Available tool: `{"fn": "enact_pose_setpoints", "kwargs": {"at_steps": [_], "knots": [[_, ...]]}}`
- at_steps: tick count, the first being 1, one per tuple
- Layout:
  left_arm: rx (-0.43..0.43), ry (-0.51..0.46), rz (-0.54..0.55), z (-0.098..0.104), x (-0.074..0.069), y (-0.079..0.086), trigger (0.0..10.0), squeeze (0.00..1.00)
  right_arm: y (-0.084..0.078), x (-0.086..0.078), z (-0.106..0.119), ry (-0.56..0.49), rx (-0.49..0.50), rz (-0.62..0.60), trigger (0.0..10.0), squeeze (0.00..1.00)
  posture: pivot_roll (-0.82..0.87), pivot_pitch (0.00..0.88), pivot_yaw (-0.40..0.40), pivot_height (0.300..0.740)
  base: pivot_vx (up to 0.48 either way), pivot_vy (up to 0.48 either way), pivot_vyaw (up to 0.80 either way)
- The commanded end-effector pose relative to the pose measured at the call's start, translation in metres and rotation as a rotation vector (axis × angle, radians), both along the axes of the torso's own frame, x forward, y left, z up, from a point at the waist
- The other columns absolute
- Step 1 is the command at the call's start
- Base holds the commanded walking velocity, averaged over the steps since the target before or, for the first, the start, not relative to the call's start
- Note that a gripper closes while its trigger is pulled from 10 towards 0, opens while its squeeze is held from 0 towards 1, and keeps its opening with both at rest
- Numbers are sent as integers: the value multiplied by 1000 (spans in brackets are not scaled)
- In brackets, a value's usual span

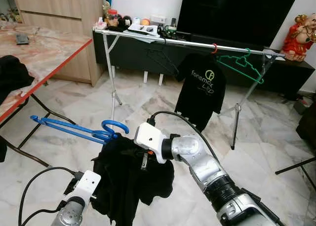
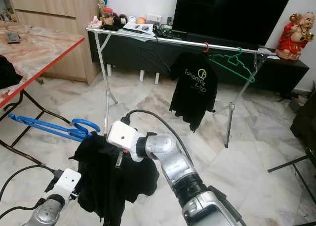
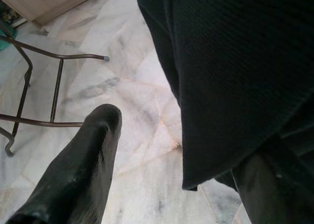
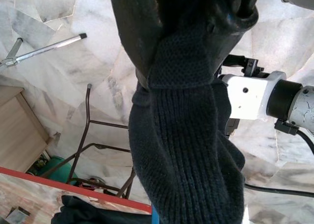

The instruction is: Hang hanger

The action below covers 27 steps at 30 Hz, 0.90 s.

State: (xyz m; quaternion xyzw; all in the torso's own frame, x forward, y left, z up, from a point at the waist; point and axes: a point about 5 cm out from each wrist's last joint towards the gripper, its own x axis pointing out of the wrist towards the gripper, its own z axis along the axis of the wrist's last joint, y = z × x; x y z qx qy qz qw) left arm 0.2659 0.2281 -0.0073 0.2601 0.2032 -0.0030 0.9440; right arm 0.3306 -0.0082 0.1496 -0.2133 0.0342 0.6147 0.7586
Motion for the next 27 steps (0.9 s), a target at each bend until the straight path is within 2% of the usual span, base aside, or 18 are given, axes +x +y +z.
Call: {"fn": "enact_pose_setpoints", "kwargs": {"at_steps": [1, 27], "knots": [[-18, 12, 19, -2, -1, -1, 0, 0, 0, 1, 14, -33, 51, 2, 0, 0, 21, 0, -132, 740, 0, 0, 0], [-47, 4, 29, -2, 0, -2, 0, 0, -4, -4, 4, 3, 48, 1, 0, 0, 34, 0, -124, 740, 0, 0, 0]]}}
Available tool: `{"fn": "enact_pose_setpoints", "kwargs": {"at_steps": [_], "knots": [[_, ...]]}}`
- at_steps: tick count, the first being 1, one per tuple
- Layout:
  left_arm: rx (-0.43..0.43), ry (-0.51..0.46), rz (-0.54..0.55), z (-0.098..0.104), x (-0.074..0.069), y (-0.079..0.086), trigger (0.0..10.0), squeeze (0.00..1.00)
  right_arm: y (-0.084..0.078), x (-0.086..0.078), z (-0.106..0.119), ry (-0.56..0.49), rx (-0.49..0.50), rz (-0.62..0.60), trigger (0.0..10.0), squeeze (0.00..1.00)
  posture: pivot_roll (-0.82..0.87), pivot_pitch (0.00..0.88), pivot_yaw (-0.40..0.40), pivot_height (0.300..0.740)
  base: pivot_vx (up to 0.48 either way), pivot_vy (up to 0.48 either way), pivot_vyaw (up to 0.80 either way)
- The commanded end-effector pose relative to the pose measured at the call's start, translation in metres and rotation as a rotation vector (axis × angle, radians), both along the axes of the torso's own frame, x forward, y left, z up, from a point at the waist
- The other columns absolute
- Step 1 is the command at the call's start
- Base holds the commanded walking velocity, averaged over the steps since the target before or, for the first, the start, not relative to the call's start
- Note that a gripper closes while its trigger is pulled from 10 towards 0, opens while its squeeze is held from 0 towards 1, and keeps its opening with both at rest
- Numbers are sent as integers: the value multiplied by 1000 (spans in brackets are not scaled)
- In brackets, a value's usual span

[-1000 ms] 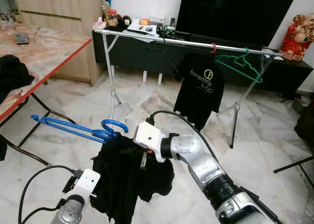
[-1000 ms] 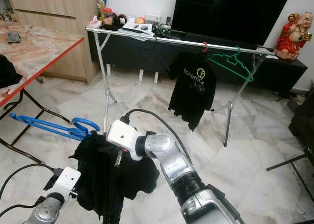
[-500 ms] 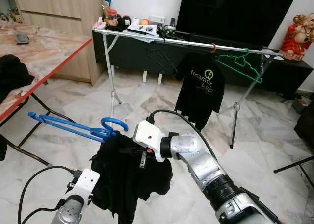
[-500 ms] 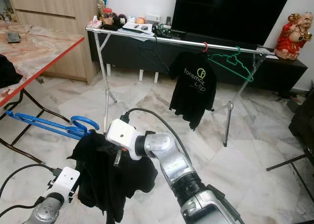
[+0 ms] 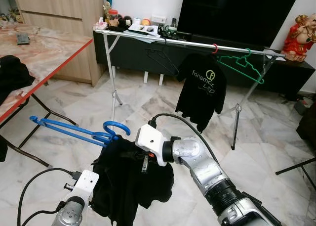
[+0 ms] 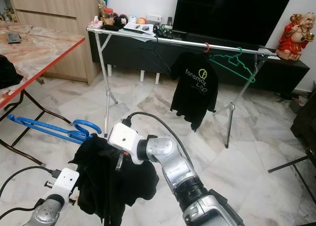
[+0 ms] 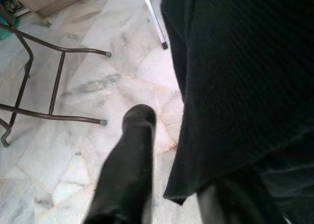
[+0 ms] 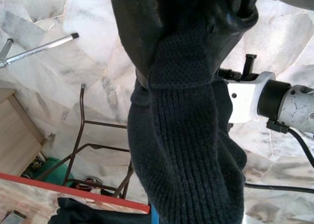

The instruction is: Hang hanger

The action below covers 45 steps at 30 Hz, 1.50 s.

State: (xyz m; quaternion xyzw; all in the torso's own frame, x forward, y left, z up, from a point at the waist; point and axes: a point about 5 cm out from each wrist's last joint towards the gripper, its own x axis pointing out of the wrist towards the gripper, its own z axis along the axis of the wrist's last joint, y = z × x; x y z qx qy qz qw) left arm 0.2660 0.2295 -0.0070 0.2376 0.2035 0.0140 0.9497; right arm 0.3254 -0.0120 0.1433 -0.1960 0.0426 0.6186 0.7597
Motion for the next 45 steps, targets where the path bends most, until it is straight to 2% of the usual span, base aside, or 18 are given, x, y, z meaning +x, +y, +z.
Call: {"fn": "enact_pose_setpoints", "kwargs": {"at_steps": [1, 12, 21, 24, 28, 33, 34, 37, 38, 39, 40, 42, 43, 45], "knots": [[-11, 18, -17, -2, -1, -3, 0, 0, -1, 1, 9, -30, 31, -1, 0, 0, 35, 0, -123, 740, 0, 0, 0], [-12, 38, -39, -4, -2, -4, 0, 0, -2, 3, 10, -32, 31, -17, 0, 0, 34, 0, -120, 740, 0, 0, 0], [-38, 75, -30, -11, -9, -4, 0, 0, -15, 4, 2, -33, -11, -45, 0, 0, 29, 0, -121, 740, 0, 0, 0], [-50, 85, -20, -13, -11, -3, 0, 0, -33, 7, -3, -35, -47, -74, 0, 0, 27, 0, -122, 740, 0, 0, 0], [-53, 87, -9, -13, -12, -1, 0, 0, -48, 7, -6, -26, -65, -83, 0, 0, 22, 0, -122, 740, 0, 0, 0], [-51, 91, -3, -14, -13, 1, 0, 0, -86, -3, -16, -19, -154, -4, 0, 0, 18, 0, -122, 740, 0, 0, 0], [-48, 95, -2, -14, -14, 2, 0, 0, -100, -6, -15, 2, -155, 9, 0, 0, 13, 0, -122, 740, 0, 0, 0], [-45, 104, 3, -15, -16, 5, 0, 0, -117, -10, -13, 47, -137, 21, 0, 0, 5, 0, -120, 740, 0, 0, 0], [-48, 114, 8, -16, -17, 6, 0, 0, -132, -15, -14, 97, -144, 44, 0, 0, -1, 0, -114, 740, 0, 0, 0], [-48, 114, 8, -16, -17, 6, 0, 0, -132, -15, -14, 97, -144, 44, 0, 0, -1, 0, -114, 740, 0, 0, 0], [-48, 122, 3, -17, -18, 6, 0, 0, -145, -21, -17, 126, -176, 78, 0, 0, -1, 0, -114, 740, 0, 0, 0], [-45, 129, -7, -17, -18, 5, 0, 0, -156, -26, -21, 158, -205, 91, 0, 0, -3, 0, -111, 740, 0, 0, 0], [-44, 132, -12, -17, -18, 6, 0, 0, -168, -29, -23, 197, -225, 89, 0, 0, -4, 0, -110, 740, 0, 0, 0], [-43, 135, -14, -17, -18, 6, 0, 0, -175, -31, -25, 216, -249, 86, 0, 0, -4, 0, -109, 740, 0, 0, 0]]}}
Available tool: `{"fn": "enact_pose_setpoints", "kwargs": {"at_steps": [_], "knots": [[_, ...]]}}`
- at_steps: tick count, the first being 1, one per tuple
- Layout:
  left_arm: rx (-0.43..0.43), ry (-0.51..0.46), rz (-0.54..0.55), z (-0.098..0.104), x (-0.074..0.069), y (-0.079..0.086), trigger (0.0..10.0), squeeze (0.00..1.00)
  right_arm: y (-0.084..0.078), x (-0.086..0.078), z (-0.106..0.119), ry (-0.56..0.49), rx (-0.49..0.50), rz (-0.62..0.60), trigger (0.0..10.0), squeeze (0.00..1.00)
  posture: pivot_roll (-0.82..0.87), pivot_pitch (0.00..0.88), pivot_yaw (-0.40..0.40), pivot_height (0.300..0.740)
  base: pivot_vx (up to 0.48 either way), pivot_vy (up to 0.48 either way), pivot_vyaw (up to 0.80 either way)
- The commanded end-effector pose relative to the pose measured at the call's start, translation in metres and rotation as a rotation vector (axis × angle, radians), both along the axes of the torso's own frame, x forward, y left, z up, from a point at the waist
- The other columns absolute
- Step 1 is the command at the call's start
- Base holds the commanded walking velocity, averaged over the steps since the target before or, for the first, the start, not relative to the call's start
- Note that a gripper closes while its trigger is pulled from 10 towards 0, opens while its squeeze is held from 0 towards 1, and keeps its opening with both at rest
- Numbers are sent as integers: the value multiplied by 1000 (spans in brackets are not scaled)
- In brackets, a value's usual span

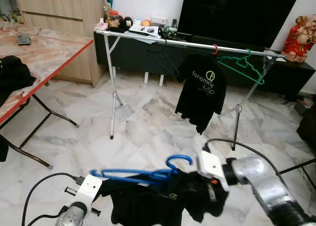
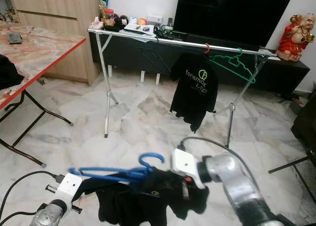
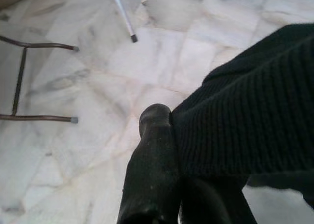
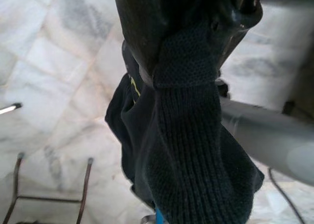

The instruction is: Hang hanger

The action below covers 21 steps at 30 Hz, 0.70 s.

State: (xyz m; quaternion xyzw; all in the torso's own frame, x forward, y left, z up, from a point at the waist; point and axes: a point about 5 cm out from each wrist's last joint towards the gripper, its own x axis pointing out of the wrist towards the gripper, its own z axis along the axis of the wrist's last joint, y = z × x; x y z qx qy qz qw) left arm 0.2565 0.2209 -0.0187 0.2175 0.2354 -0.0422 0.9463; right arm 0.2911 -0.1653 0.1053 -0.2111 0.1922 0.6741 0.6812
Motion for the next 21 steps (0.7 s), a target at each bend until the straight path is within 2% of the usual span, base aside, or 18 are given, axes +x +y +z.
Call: {"fn": "enact_pose_setpoints", "kwargs": {"at_steps": [1, 6, 11, 19, 21], "knots": [[23, 50, 66, -5, -8, 15, 0, 0, -26, 2, 11, -20, -33, -35, 0, 0, -5, 0, -109, 740, 0, 0, 0], [27, 66, 56, -7, -10, 16, 0, 0, -51, -2, 0, 10, -195, -59, 0, 0, -7, 0, -101, 740, 0, 0, 0], [27, 77, 47, -8, -12, 16, 0, 0, -62, -1, -5, 13, -278, -84, 0, 0, -5, 0, -98, 740, 0, 0, 0], [30, 86, 44, -8, -12, 16, 0, 0, -74, -1, -10, 11, -354, -95, 0, 0, -8, 0, -95, 740, 0, 0, 0], [31, 86, 43, -8, -12, 16, 0, 0, -74, 0, -9, 11, -340, -102, 0, 0, -9, 0, -96, 740, 0, 0, 0]]}}
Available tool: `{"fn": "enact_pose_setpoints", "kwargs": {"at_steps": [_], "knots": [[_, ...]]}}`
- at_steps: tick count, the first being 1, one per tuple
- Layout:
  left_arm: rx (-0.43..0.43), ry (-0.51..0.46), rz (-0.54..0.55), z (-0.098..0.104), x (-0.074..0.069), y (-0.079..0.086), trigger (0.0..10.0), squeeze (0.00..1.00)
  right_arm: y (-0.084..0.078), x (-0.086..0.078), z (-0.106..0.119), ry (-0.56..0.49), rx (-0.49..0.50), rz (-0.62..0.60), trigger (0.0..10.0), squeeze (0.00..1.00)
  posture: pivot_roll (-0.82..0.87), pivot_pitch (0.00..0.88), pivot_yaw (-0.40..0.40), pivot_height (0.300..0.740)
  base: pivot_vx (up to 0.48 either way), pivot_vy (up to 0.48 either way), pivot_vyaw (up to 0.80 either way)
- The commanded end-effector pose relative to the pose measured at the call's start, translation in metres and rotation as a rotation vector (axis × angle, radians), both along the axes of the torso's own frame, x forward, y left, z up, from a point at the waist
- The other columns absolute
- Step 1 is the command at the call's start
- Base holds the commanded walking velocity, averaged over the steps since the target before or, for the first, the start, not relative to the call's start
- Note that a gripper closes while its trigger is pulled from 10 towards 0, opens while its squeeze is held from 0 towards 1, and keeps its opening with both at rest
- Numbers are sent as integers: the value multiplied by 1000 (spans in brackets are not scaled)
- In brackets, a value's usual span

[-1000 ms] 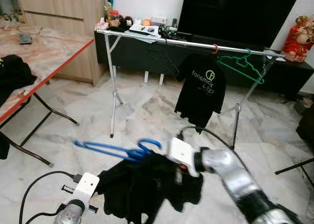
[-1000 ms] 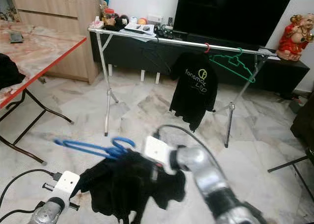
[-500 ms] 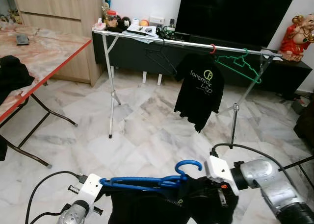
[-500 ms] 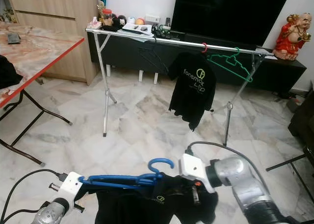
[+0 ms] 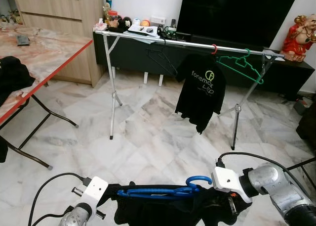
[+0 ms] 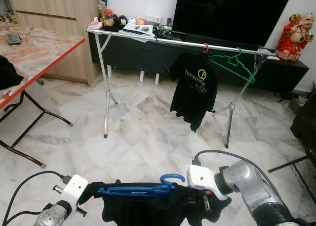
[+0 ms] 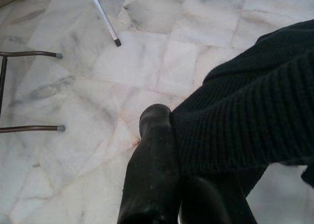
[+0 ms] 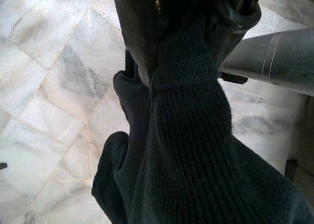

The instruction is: Hang hanger

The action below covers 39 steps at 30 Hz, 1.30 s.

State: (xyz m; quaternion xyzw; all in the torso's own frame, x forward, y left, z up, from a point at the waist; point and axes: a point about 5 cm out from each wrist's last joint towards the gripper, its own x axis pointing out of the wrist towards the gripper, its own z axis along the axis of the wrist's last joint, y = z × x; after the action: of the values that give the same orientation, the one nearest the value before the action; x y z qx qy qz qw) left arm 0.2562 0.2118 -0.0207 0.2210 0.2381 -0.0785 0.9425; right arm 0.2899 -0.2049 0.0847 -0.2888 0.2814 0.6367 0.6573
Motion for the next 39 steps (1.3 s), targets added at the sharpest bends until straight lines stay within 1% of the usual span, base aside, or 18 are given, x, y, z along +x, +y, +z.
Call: {"fn": "enact_pose_setpoints", "kwargs": {"at_steps": [1, 2, 3, 4, 6, 12, 15, 19, 20, 23, 29, 32, 34, 35, 36, 37, 38, 39], "knots": [[43, 63, 112, -6, -12, 26, 0, 0, -34, 2, 11, -11, -81, -83, 0, 0, -9, 0, -96, 740, 0, 0, 0], [43, 63, 112, -6, -12, 26, 0, 0, -35, 3, 11, -14, -86, -93, 0, 0, -10, 0, -95, 740, 0, 0, 0], [44, 63, 110, -6, -11, 25, 0, 0, -38, 2, 9, -22, -132, -95, 0, 0, -10, 0, -94, 740, 0, 0, 0], [44, 63, 110, -6, -11, 25, 0, 0, -38, 2, 9, -22, -132, -95, 0, 0, -10, 0, -94, 740, 0, 0, 0], [45, 64, 106, -5, -10, 25, 0, 0, -48, 5, 4, -72, -249, -108, 0, 0, -12, 0, -92, 740, 0, 0, 0], [49, 70, 90, -4, -8, 25, 0, 0, -52, 8, -1, -109, -305, -147, 0, 0, -11, 0, -92, 740, 0, 0, 0], [51, 66, 88, -3, -6, 26, 0, 0, -52, 8, -3, -130, -321, -155, 0, 0, -10, 0, -90, 740, 0, 0, 0], [45, 67, 55, 2, -1, 26, 0, 0, -50, 17, -5, -217, -330, -216, 0, 0, -10, 0, -90, 740, 0, 0, 0], [45, 67, 55, 2, -1, 26, 0, 0, -50, 17, -5, -217, -330, -216, 0, 0, -10, 0, -90, 740, 0, 0, 0], [43, 77, -23, 7, 5, 22, 0, 0, -48, 22, -7, -268, -331, -264, 0, 0, -9, 0, -89, 740, 0, 0, 0], [42, 57, -92, 18, 16, 20, 0, 0, -41, 22, -15, -282, -315, -293, 0, 0, -8, 0, -86, 740, 0, 0, 0], [-22, 28, -145, 30, 27, 14, 0, 0, -37, 17, -23, -243, -300, -294, 0, 0, -3, 0, -85, 740, 0, 0, 0], [-72, -16, -193, 44, 38, 8, 0, 0, -34, 12, -32, -205, -300, -282, 0, 0, -2, 0, -84, 740, 0, 0, 0], [-111, -50, -234, 55, 46, 2, 0, 0, -32, 9, -37, -194, -299, -285, 0, 0, 2, 0, -83, 740, 0, 0, 0], [-111, -50, -234, 55, 46, 2, 0, 0, -32, 9, -37, -194, -299, -285, 0, 0, 2, 0, -83, 740, 0, 0, 0], [-168, -90, -300, 71, 55, -9, 0, 0, -27, 6, -45, -165, -288, -292, 0, 0, 8, 0, -80, 740, 0, 0, 0], [-188, -105, -336, 78, 58, -14, 0, 0, -25, 4, -48, -150, -284, -289, 0, 0, 9, 0, -80, 740, 0, 0, 0], [-188, -105, -336, 78, 58, -14, 0, 0, -25, 4, -48, -150, -284, -289, 0, 0, 9, 0, -80, 740, 0, 0, 0]]}}
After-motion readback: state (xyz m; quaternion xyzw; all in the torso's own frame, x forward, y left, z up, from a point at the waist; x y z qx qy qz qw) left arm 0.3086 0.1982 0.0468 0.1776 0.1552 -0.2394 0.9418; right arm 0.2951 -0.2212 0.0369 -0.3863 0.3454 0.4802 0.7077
